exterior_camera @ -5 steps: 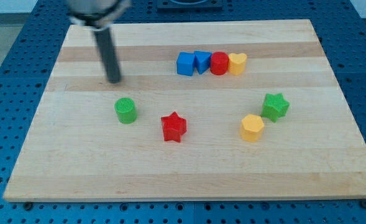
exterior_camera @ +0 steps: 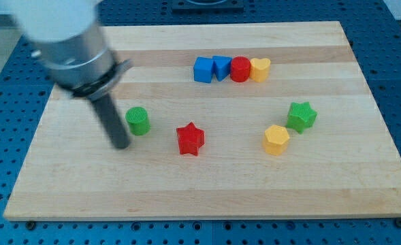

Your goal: Move the green circle parallel to the left of the blue cube

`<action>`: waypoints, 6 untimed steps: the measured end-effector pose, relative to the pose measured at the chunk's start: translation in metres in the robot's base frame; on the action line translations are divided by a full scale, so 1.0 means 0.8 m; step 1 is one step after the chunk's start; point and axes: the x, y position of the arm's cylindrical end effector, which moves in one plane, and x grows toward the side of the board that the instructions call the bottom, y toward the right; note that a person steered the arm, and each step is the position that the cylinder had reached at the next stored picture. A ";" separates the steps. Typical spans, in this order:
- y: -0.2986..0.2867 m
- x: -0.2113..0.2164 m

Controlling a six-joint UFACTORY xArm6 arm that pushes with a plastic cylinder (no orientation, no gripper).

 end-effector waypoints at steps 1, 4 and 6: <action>0.006 -0.061; 0.058 -0.042; 0.059 -0.112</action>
